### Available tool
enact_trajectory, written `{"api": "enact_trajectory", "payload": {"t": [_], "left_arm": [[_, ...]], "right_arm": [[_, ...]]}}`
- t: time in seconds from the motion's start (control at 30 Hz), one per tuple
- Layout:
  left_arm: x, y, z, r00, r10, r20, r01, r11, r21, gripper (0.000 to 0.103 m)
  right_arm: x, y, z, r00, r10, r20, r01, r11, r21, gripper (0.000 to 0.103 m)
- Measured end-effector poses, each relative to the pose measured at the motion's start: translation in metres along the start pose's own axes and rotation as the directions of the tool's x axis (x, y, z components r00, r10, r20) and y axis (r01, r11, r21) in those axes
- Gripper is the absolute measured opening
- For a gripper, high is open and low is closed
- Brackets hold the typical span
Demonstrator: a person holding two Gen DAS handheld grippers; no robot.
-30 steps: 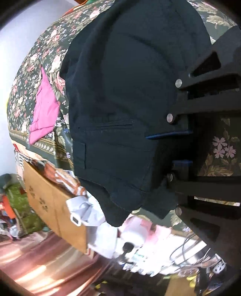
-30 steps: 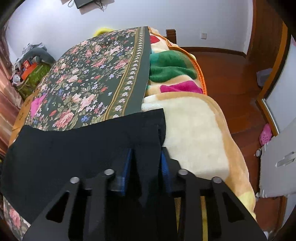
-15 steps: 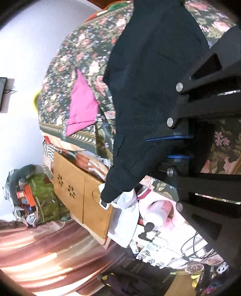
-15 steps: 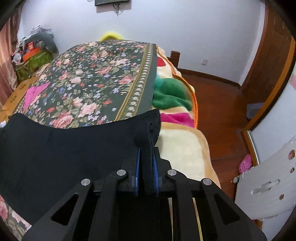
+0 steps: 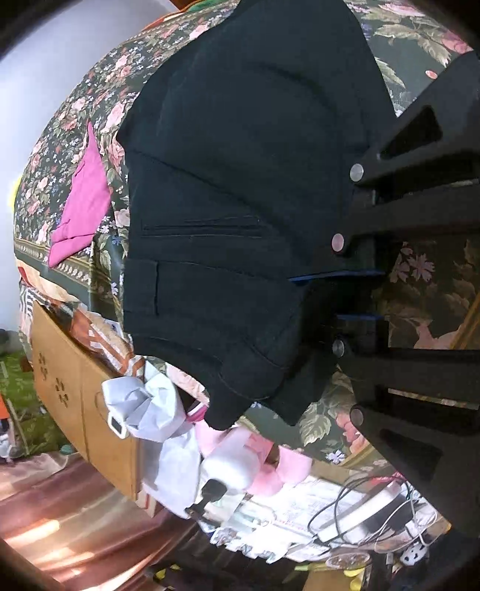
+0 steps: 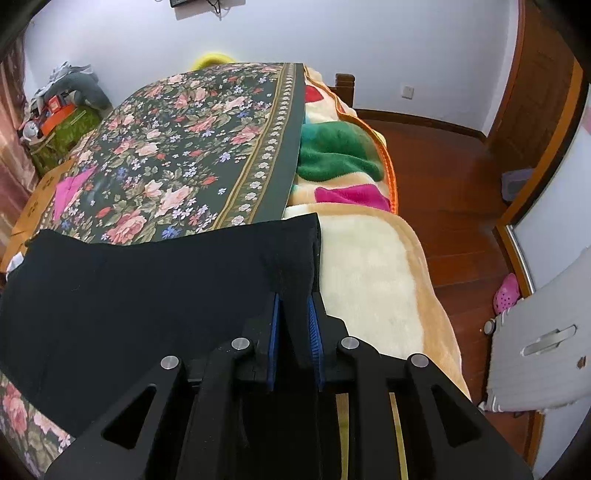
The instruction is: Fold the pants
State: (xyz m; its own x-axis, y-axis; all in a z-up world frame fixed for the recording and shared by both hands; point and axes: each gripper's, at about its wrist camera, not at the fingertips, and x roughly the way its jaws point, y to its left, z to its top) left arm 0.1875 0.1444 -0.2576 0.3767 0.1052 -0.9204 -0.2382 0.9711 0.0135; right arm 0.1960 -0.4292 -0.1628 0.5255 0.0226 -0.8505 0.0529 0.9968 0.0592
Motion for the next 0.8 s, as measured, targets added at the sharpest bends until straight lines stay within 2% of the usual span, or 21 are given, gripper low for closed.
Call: {"api": "enact_trajectory", "payload": {"t": [0.2, 0.33, 0.5, 0.67, 0.8], "left_arm": [[0.001, -0.001, 0.001, 1.0, 0.016, 0.001, -0.016, 1.0, 0.02, 0.014], [0.0, -0.001, 0.001, 1.0, 0.018, 0.005, -0.018, 1.0, 0.012, 0.014], [-0.002, -0.002, 0.003, 0.999, 0.036, 0.009, -0.036, 0.999, 0.017, 0.014], [-0.015, 0.0, 0.011, 0.998, 0.054, 0.042, -0.054, 0.998, 0.014, 0.016], [-0.025, 0.008, 0.011, 0.997, 0.038, 0.066, -0.038, 0.999, -0.012, 0.016]], "right_arm": [[0.004, 0.001, -0.006, 1.0, -0.003, 0.003, 0.003, 1.0, -0.004, 0.016], [0.01, 0.003, -0.006, 0.998, -0.053, 0.015, 0.053, 0.998, -0.031, 0.006], [-0.008, 0.006, 0.003, 0.99, -0.083, 0.113, 0.092, 0.993, -0.075, 0.002], [-0.016, 0.014, 0.021, 0.981, -0.109, 0.162, 0.13, 0.984, -0.126, 0.002], [0.003, 0.011, 0.026, 0.984, -0.136, 0.115, 0.15, 0.98, -0.129, 0.002]]}}
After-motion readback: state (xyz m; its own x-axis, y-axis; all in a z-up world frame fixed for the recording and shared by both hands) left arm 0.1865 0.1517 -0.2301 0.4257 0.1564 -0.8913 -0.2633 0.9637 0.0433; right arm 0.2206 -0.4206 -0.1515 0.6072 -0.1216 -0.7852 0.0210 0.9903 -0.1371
